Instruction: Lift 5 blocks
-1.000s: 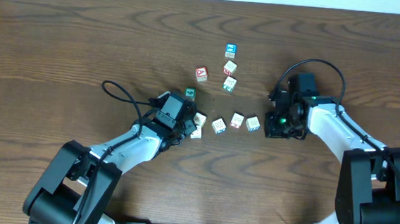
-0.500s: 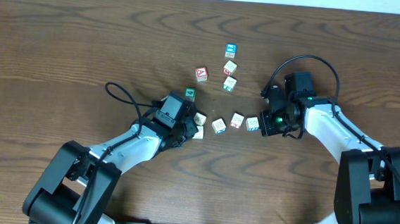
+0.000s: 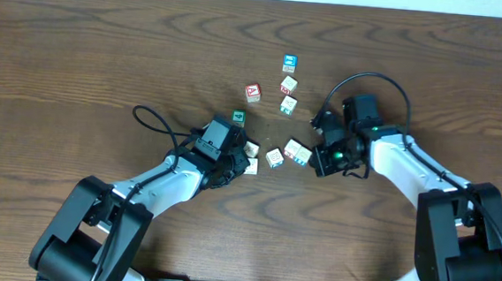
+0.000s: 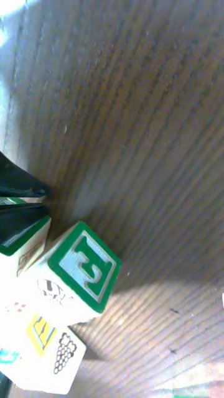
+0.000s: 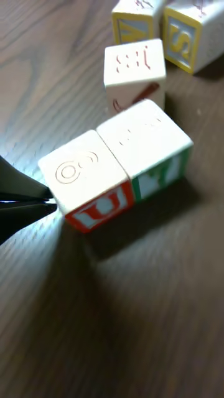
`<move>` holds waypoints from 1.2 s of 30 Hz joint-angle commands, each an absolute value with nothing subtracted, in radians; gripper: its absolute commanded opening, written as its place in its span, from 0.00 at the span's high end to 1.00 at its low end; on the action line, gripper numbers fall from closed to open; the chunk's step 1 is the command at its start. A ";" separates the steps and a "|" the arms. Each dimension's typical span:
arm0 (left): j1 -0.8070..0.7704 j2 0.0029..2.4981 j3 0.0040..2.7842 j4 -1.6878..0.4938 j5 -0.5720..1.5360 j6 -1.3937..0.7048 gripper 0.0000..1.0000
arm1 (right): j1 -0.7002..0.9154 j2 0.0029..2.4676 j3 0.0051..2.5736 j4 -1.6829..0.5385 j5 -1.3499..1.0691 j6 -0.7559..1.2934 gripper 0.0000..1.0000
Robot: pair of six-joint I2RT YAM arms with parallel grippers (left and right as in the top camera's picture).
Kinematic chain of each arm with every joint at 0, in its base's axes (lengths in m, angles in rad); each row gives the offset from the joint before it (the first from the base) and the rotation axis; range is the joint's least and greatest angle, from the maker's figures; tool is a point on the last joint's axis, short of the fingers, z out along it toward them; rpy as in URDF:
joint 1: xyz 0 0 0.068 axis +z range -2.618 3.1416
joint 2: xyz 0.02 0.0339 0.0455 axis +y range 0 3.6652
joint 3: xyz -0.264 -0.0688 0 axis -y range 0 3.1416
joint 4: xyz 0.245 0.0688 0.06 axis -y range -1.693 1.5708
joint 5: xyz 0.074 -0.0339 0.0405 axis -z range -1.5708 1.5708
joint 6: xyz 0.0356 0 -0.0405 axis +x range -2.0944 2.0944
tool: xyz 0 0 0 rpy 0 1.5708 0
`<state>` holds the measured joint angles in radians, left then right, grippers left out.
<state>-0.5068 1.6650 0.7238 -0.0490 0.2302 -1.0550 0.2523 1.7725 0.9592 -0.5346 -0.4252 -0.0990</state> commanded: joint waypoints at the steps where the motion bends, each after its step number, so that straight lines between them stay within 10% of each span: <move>1: -0.508 1.684 0.713 -0.034 0.227 -1.076 0.93 | 0.277 1.779 0.950 -0.530 -0.415 -0.114 0.99; 36: -0.507 1.684 0.713 0.029 0.164 -1.075 0.93 | 0.281 1.779 0.950 -0.557 -0.397 -0.098 0.99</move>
